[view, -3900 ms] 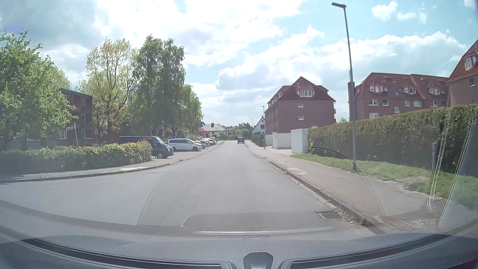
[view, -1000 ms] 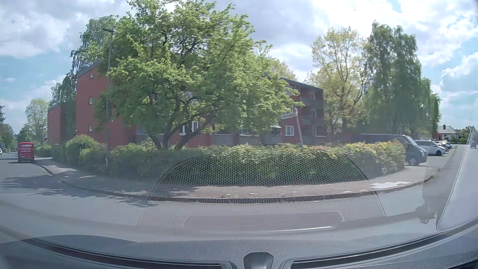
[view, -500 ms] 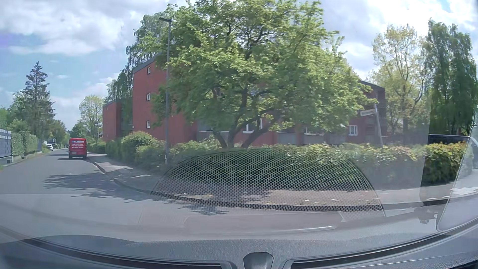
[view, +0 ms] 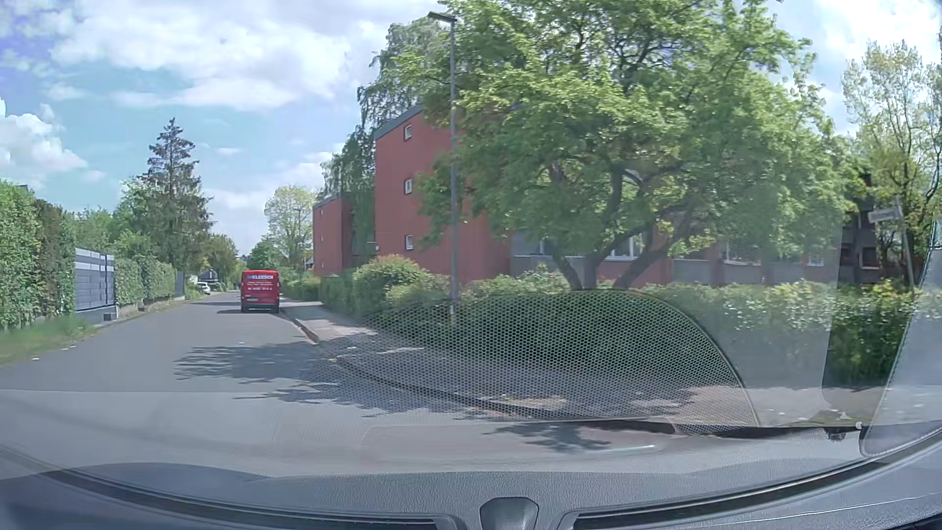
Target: Follow the waypoints while adhering to traffic rules and regulations
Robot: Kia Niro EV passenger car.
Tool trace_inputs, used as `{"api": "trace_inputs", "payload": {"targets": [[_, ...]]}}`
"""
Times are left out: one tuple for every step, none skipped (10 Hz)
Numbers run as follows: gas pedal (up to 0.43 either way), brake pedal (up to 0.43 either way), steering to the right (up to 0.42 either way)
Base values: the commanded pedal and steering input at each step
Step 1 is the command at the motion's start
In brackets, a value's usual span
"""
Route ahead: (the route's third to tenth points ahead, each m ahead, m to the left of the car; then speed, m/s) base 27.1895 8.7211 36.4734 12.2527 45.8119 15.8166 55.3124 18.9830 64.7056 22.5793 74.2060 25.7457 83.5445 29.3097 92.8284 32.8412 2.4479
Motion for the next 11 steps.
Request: {"api": "trace_inputs", "payload": {"targets": [[0.028, 0.000, -0.618], [0.028, 0.000, -0.589], [0.028, 0.000, -0.561], [0.020, 0.000, -0.534], [0.008, 0.000, -0.505], [0.008, 0.000, -0.469], [0.008, 0.000, -0.434], [0.008, 0.000, -0.391], [0.008, 0.000, -0.344], [0.008, 0.000, -0.298], [0.008, 0.000, -0.263]]}}
